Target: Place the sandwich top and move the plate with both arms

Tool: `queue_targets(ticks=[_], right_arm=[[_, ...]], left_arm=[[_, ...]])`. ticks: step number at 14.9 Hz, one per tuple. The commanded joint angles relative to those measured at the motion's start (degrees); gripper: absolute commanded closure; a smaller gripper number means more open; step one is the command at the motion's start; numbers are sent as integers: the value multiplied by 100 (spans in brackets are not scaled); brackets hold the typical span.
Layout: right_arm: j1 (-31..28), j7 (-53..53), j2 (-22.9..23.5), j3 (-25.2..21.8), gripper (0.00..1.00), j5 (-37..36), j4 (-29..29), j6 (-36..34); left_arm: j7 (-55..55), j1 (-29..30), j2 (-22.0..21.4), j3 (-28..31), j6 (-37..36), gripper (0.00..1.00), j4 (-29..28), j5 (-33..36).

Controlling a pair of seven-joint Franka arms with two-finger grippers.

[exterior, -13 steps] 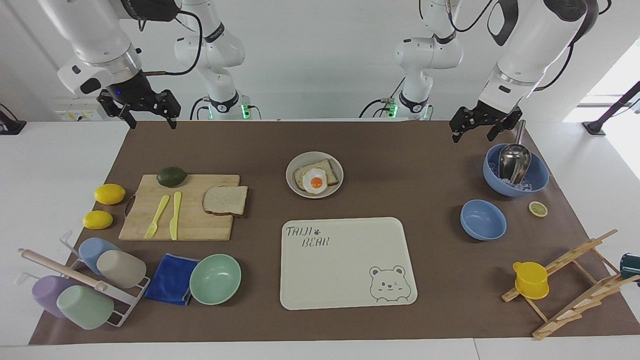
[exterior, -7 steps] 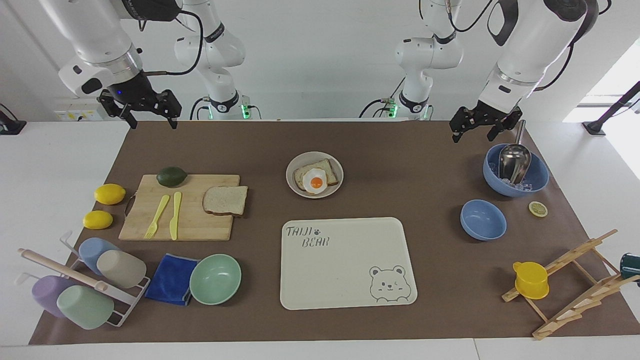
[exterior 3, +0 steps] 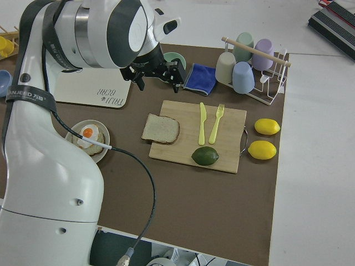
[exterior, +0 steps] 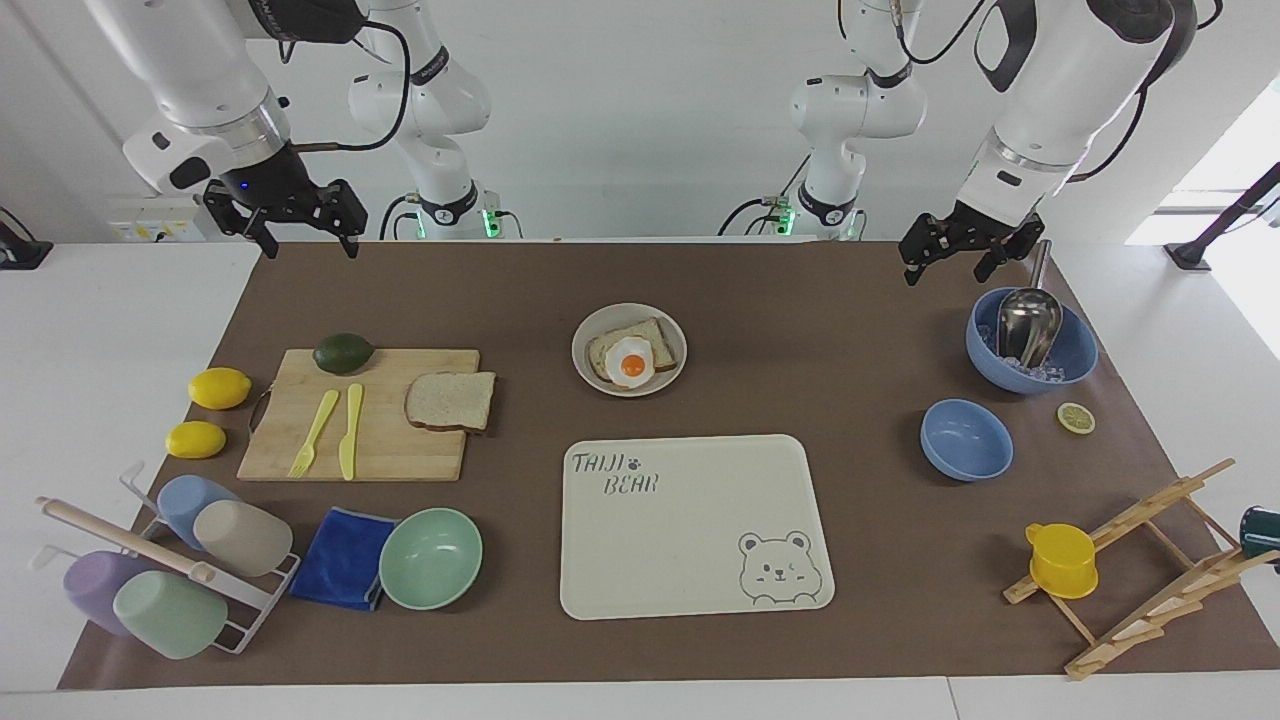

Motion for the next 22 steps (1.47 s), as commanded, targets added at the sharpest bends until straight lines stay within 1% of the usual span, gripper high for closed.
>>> queue_targets(ticks=[1,3,5,6,7,8,9,11,13,16,19,22], right_arm=[[507,314,-58,19,0,103,-196,265],[1077,1087,117,19,0,-11,-363,625],[1361,1397,633,19,0,-143,-285,872],[1449,1616,871,19,0,-152,-328,1195],[1659,1931,1135,19,0,-178,-337,1520],[1843,2178,1425,19,0,-457,-337,1811],[2045,2407,1654,19,0,-929,-398,2144],[2380,2890,2163,19,0,-1573,-399,2314],[2522,3548,2595,19,0,-1786,-442,2419],[2452,3595,2667,19,0,-2268,-793,2577],[2347,3595,2527,19,0,-2358,-1381,3095],[2381,3587,2456,19,0,-2472,-1462,2773]], left_arm=[[-24,40,-92,-25,38,0,-98,72],[-24,40,-92,-25,38,0,-98,72],[-24,40,-92,-25,38,0,-98,72],[-24,40,-92,-25,29,0,-98,72],[-24,40,-92,-25,38,0,-98,72],[-24,40,-92,-25,38,0,-98,72],[-24,40,-92,-25,29,0,-98,72],[-33,40,-92,-25,21,0,-98,72],[-33,40,-101,-25,29,0,-98,72],[-33,40,-101,-25,-15,0,-98,72],[-51,40,-101,-25,-15,0,-98,72],[-51,40,-101,-25,12,0,-98,72]])
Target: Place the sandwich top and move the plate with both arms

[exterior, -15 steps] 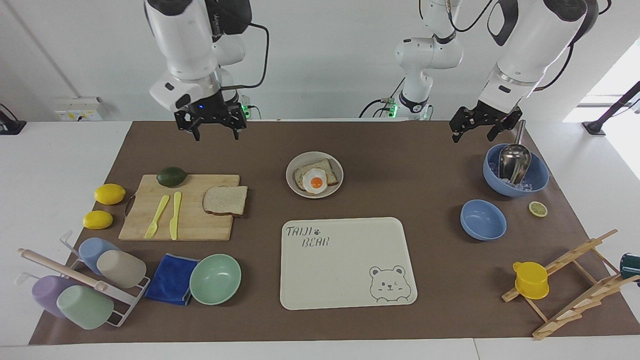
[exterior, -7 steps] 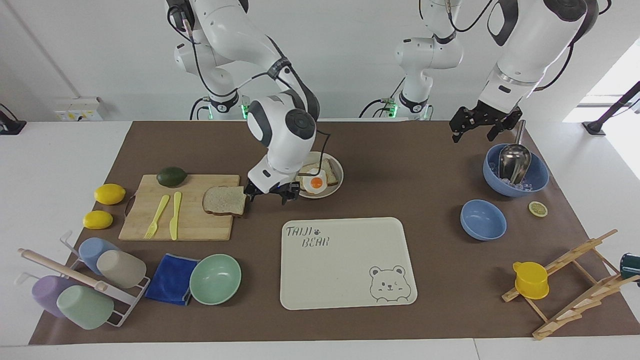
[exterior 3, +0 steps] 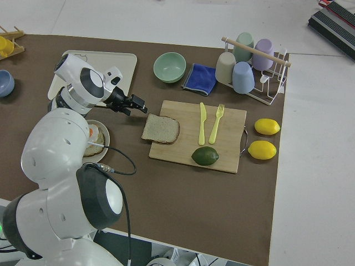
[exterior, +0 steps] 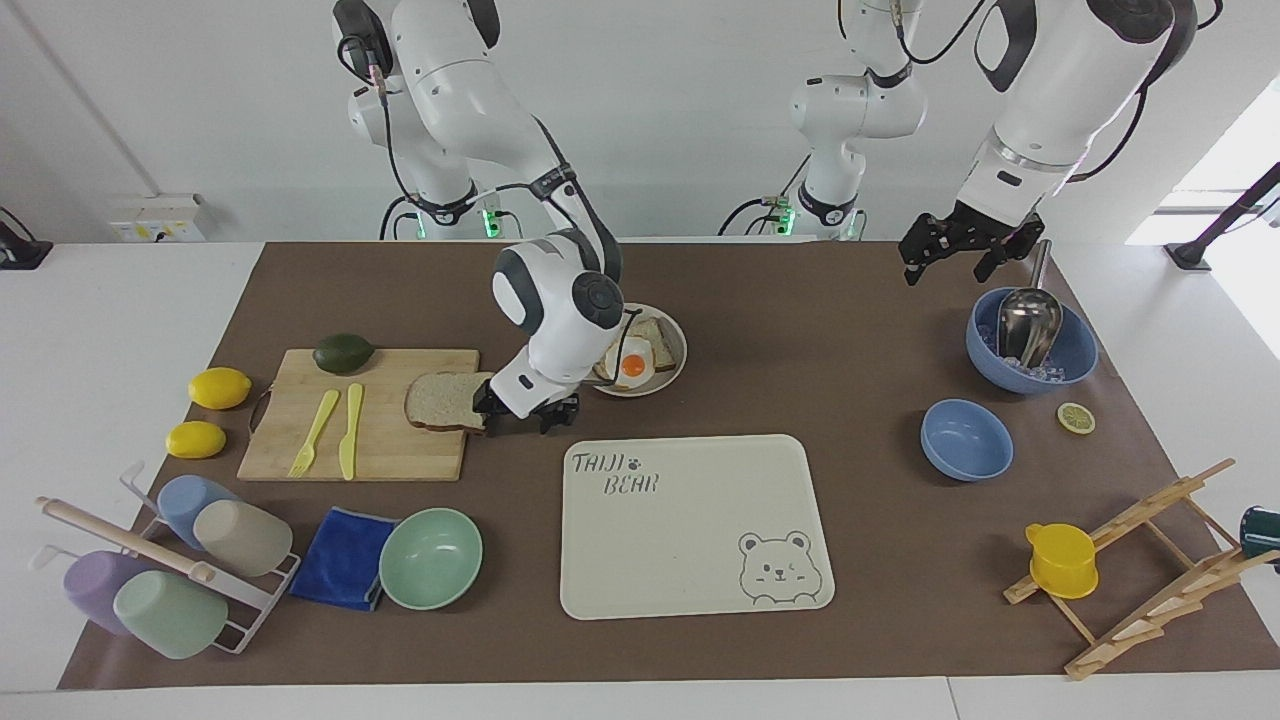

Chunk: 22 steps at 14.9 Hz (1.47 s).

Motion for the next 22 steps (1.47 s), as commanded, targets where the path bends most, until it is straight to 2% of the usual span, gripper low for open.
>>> queue_targets(ticks=[1,5,10,11,13,14,15,17,22], right_arm=[[11,22,-301,62,0,-159,-318,-206],[47,13,-424,62,0,-370,-677,-260],[29,-66,-459,62,0,-554,-775,-278],[21,-75,-494,62,3,-729,-871,-269],[20,-136,-521,62,17,-854,-933,-286],[12,-137,-529,62,20,-854,-951,-278],[3,-137,-538,62,20,-854,-994,-269],[12,-137,-573,62,26,-854,-1056,-278],[64,-66,-670,62,28,-854,-1372,-181]], left_arm=[[-46,40,-101,-25,16,0,-98,72],[-63,49,-101,-25,7,0,-98,72],[-55,110,-101,-25,25,0,-98,72],[-55,110,-101,-25,25,0,-107,72],[-55,119,-101,-25,25,0,-107,72],[-55,128,-101,-25,34,0,-107,72],[-55,119,-92,-25,25,0,-107,72],[-63,119,-101,-25,25,0,-107,72],[-63,119,-92,-25,25,0,-98,72]])
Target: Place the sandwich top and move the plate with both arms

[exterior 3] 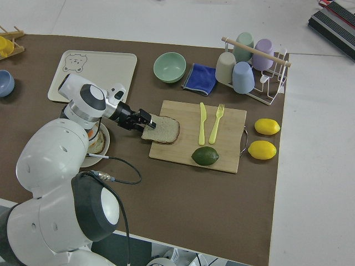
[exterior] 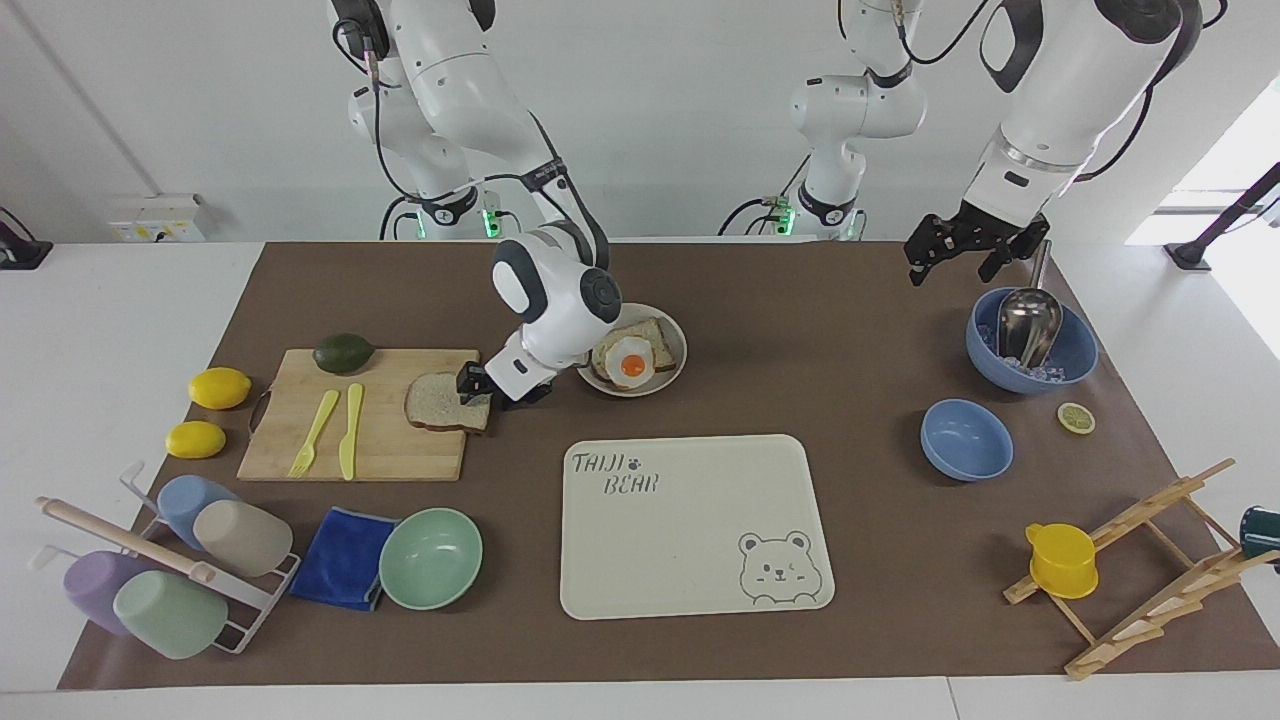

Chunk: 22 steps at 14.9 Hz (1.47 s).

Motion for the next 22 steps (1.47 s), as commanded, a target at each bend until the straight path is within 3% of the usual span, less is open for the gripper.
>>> queue_targets(ticks=[1,2,4,5,9,13,15,22], right_arm=[[-36,-33,-239,48,35,-123,-390,157],[-36,-59,-239,48,48,-123,-390,148],[16,-103,-248,56,90,-123,-390,122],[60,-103,-248,48,100,-123,-381,104],[341,-147,-213,56,100,-123,-67,-246],[833,-218,6,301,100,342,1198,-1388],[1079,-209,120,346,100,675,1630,-1635],[1678,485,183,364,100,1476,1816,-1057]], left_arm=[[-47,71,-92,-44,33,0,-90,72],[-56,71,-92,-44,51,0,-89,72],[-56,80,-92,-44,42,0,-98,72],[-56,71,-83,-44,60,0,-72,72],[-65,71,-74,-44,95,0,-63,81],[-47,89,-83,-44,86,0,-72,81],[-56,124,-75,-44,86,0,-72,81],[-65,124,-83,-53,95,0,-81,81]])
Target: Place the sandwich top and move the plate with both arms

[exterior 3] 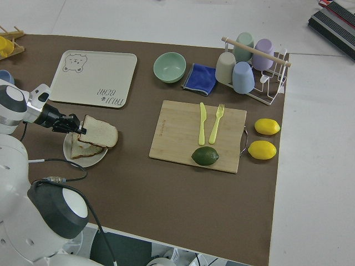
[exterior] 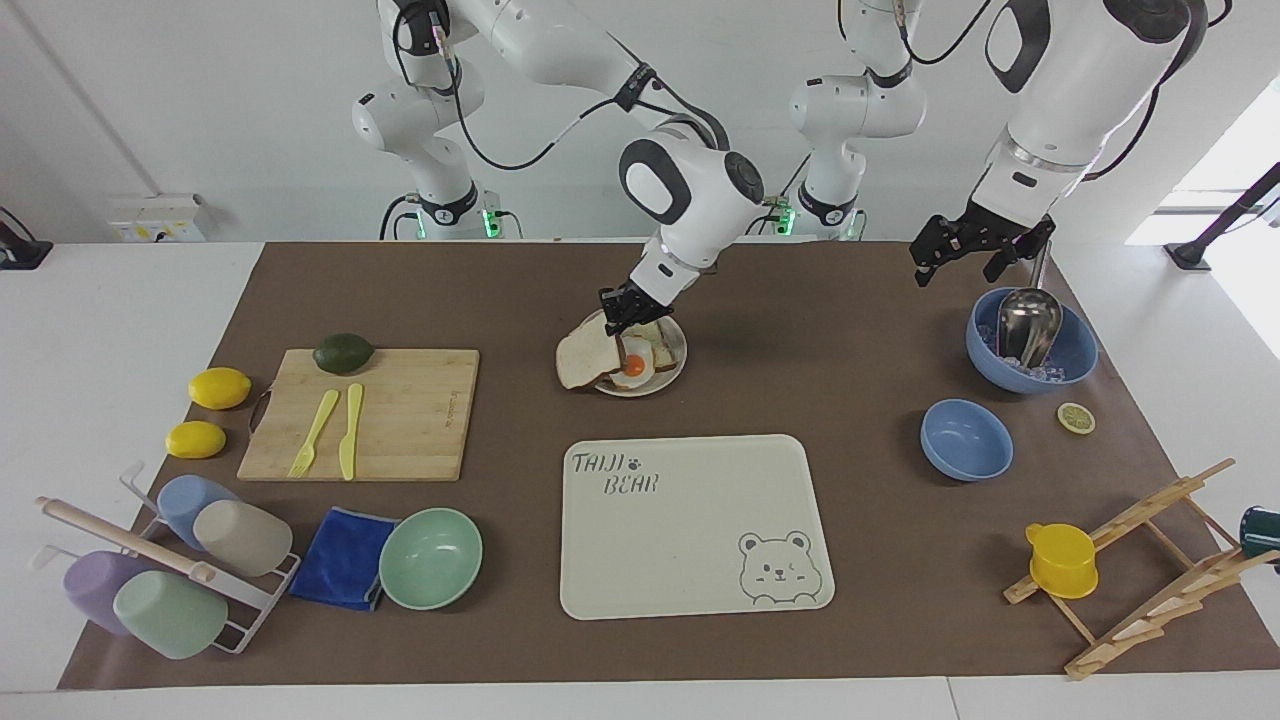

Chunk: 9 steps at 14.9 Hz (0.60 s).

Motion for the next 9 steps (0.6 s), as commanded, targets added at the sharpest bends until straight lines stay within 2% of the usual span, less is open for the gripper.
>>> queue_targets(ticks=[1,9], right_arm=[[3,167,95,11,100,306,127,271],[108,351,139,55,100,412,-75,826]], left_arm=[[-53,56,-83,-47,73,0,-82,81],[-36,47,-83,-56,169,0,-91,81]])
